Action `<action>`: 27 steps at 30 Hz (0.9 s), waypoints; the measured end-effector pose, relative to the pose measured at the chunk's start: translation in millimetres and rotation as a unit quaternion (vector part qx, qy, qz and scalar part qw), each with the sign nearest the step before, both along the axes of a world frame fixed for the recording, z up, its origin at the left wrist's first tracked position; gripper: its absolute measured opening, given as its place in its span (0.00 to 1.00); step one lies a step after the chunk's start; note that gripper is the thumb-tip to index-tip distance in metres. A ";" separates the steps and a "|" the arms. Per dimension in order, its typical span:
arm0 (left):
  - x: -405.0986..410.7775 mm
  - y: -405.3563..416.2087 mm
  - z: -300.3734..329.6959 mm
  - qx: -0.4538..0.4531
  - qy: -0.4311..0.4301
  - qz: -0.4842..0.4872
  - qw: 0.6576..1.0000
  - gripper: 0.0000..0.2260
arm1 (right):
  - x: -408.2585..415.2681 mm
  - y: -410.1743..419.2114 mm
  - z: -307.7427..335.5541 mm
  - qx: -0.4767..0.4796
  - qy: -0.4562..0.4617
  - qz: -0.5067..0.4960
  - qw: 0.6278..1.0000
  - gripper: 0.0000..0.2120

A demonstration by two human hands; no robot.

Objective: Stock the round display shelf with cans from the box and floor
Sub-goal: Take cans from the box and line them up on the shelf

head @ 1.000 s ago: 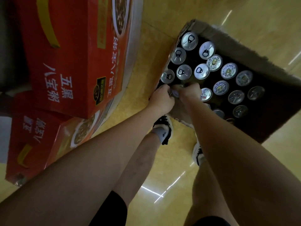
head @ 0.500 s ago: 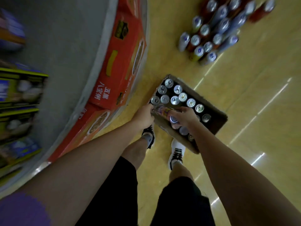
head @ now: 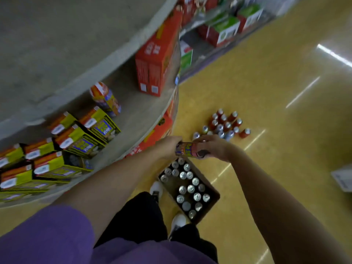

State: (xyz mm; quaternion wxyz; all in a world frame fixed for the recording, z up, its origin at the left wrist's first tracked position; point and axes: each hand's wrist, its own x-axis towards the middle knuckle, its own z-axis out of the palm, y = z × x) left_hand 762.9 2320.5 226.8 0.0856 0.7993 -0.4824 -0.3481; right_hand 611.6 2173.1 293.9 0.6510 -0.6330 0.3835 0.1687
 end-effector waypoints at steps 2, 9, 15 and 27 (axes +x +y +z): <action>5.6 1.3 48.0 -0.017 -0.005 0.001 1.000 0.14 | -2.2 0.6 37.0 -0.023 -0.003 0.041 0.999 0.21; 34.2 20.1 174.2 -0.114 -0.069 0.011 0.991 0.13 | 17.3 18.8 118.2 -0.114 -0.048 0.133 0.983 0.27; 58.7 38.8 273.6 -0.103 -0.075 -0.018 0.992 0.25 | 51.8 43.4 153.2 -0.183 -0.127 0.176 0.959 0.27; 95.6 121.7 427.8 -0.248 0.016 0.129 0.960 0.21 | 129.5 124.6 268.5 -0.148 -0.284 0.238 0.917 0.26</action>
